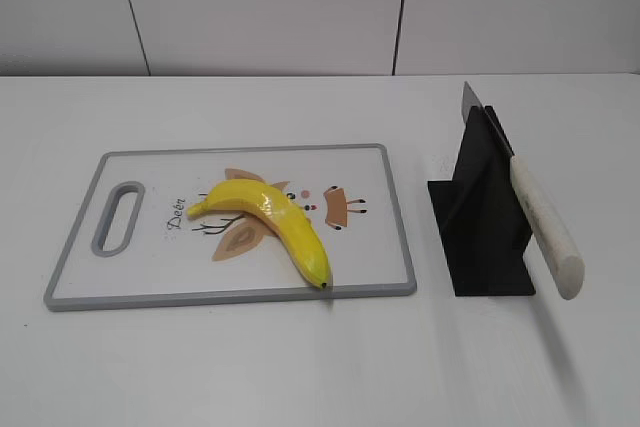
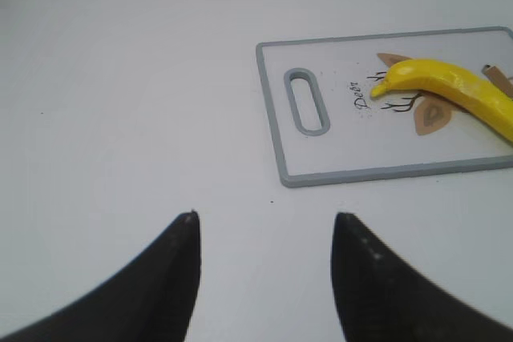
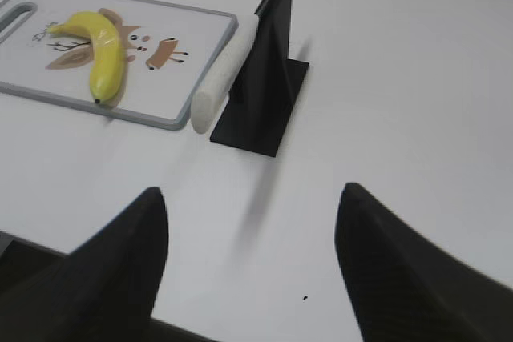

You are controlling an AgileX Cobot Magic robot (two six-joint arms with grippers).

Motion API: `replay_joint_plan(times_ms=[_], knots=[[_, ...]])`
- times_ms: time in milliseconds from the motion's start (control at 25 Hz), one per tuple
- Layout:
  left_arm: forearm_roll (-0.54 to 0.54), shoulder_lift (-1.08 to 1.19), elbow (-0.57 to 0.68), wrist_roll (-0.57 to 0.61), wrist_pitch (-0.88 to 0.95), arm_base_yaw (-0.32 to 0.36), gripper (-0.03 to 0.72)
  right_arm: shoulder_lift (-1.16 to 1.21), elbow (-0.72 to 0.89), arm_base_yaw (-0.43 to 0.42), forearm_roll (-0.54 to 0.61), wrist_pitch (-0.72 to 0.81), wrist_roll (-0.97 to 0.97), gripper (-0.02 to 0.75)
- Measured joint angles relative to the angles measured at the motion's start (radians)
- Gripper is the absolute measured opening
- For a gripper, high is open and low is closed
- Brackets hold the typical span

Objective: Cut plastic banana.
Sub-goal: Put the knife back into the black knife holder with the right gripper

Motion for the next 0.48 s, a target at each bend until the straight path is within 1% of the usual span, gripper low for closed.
replay_joint_plan(times_ms=[40,160,240,320,400,480], knots=[[0.0,0.0,0.0,0.0,0.0,0.016,0.49,0.0,0.0,-0.024,0.002,-0.001,0.0,0.504],[0.0,0.0,0.0,0.0,0.0,0.063,0.49,0.0,0.0,-0.146,0.002,-0.003,0.0,0.503],[0.0,0.0,0.0,0.0,0.0,0.085,0.49,0.0,0.0,-0.239,0.002,-0.003,0.0,0.503],[0.0,0.0,0.0,0.0,0.0,0.101,0.489,0.0,0.0,-0.303,0.002,-0.004,0.0,0.503],[0.0,0.0,0.0,0.0,0.0,0.109,0.49,0.0,0.0,-0.334,0.002,-0.004,0.0,0.503],[0.0,0.0,0.0,0.0,0.0,0.112,0.49,0.0,0.001,-0.339,0.003,-0.004,0.0,0.501]])
